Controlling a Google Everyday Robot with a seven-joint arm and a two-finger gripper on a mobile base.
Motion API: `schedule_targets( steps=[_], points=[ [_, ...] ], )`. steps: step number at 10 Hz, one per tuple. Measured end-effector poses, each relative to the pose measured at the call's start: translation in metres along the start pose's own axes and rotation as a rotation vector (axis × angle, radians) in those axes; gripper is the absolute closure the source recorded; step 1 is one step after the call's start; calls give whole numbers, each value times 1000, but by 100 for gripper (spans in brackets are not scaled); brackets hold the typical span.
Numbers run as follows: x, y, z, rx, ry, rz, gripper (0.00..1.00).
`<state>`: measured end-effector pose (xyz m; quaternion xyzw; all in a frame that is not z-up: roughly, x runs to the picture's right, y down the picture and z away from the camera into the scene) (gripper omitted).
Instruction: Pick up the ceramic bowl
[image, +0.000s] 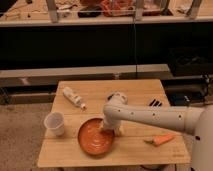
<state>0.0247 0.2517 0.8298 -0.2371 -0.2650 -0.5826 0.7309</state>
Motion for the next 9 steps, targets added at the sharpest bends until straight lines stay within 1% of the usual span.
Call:
schedule_targets(
  steps=[1,2,3,4,6,7,9],
  points=[
    [0,0,-2,0,0,0,52],
    [0,-1,-4,1,0,0,58],
    [-2,-3,-6,7,-6,0,70],
    [-2,-4,-7,5,-4,-4,78],
    [0,-1,-8,1,5,-3,98],
    [2,0,-13,-4,10,-6,100],
    [4,-1,-30,-13,19,-12,100]
  ],
)
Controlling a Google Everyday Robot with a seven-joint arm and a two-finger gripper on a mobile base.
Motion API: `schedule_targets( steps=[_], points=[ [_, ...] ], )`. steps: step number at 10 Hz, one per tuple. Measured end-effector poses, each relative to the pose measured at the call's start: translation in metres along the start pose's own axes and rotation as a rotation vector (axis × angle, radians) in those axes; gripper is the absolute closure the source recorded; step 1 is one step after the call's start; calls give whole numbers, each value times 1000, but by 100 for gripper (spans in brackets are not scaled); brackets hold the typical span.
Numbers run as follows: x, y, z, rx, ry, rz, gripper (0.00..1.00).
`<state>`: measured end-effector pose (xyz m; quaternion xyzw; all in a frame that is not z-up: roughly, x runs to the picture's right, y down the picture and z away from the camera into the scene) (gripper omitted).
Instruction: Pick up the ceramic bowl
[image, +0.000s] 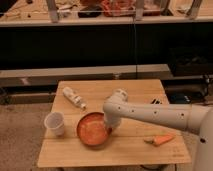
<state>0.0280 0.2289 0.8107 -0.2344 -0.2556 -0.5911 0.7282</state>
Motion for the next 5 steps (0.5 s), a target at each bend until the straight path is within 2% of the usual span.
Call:
schedule_targets(
  steps=[2,5],
  points=[
    [4,3,-11,-8,10,-5,100],
    [10,9,-40,-26,28,-9,100]
  ],
)
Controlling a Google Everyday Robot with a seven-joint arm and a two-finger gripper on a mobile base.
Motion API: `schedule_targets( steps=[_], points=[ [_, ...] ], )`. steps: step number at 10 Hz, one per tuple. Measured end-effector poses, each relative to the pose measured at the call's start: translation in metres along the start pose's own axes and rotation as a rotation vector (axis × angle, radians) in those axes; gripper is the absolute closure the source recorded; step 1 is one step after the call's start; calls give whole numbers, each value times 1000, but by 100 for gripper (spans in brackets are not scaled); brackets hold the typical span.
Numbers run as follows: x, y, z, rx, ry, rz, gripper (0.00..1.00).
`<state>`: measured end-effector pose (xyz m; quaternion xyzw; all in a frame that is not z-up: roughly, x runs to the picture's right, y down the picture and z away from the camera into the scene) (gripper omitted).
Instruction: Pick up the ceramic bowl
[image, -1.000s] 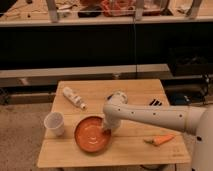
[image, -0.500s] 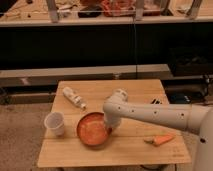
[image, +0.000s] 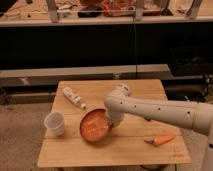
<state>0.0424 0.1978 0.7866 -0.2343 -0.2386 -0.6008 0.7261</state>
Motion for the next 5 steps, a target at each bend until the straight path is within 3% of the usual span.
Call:
schedule_targets(
  steps=[5],
  points=[
    [7,2,-27,-19,18,0,100]
  ],
)
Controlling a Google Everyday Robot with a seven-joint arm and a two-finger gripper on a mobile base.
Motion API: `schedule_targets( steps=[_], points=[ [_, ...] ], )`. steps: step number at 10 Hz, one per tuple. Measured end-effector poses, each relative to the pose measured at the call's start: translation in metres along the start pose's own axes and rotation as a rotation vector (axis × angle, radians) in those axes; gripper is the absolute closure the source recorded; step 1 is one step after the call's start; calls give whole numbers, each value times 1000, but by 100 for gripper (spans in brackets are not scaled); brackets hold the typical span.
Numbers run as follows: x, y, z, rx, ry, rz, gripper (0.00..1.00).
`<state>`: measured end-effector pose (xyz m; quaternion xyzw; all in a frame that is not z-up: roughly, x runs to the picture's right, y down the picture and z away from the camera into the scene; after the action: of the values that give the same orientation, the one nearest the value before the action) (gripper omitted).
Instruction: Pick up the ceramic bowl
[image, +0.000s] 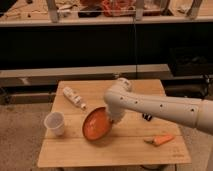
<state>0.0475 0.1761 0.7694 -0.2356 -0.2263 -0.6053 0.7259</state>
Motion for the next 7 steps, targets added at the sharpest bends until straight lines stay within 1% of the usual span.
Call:
schedule_targets(
  steps=[5,7],
  points=[
    [1,4,-11,-7,11,0,100],
    [1,5,-16,-4,13,2,100]
  ],
)
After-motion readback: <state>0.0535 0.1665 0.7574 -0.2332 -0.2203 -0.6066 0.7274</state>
